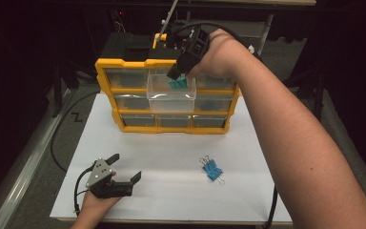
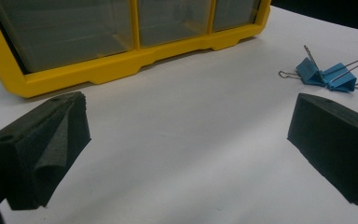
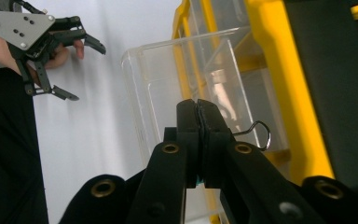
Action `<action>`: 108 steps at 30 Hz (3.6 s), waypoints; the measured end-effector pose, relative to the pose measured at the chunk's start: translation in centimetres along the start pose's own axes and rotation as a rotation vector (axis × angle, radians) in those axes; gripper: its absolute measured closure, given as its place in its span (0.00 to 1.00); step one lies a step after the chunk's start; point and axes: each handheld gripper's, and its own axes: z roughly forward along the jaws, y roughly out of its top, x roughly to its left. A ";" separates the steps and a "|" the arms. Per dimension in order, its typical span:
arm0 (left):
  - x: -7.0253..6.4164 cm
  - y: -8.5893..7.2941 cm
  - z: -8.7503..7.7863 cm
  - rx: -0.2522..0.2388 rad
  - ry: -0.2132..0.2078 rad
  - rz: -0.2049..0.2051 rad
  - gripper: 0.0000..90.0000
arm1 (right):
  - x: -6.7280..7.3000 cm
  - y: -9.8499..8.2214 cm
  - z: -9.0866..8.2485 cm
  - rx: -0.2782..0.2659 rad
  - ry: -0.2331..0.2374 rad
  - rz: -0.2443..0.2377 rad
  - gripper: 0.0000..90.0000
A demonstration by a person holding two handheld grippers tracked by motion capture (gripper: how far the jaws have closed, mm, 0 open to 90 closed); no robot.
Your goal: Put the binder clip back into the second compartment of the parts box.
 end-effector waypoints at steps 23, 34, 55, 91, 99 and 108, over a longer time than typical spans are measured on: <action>-0.1 0.0 0.2 0.003 -0.006 -0.009 0.00 | 3.8 -7.7 -2.6 0.041 -0.058 0.078 0.36; -0.3 0.0 0.5 0.017 -0.010 0.007 0.00 | 6.3 -14.7 2.4 0.101 -0.036 0.102 0.24; -0.3 -0.1 0.5 0.016 -0.011 0.008 0.00 | 9.8 -22.3 15.2 0.207 0.046 0.142 0.03; -0.3 -0.1 0.6 0.025 -0.009 0.005 0.00 | 9.4 -23.1 15.0 0.130 0.067 -0.014 1.00; -0.4 -0.1 0.5 0.021 -0.014 0.016 0.00 | 8.3 -22.3 13.2 0.098 0.118 0.047 1.00; -0.5 -0.2 0.5 0.022 -0.015 0.030 0.00 | 7.0 -21.0 10.6 0.061 0.156 0.077 1.00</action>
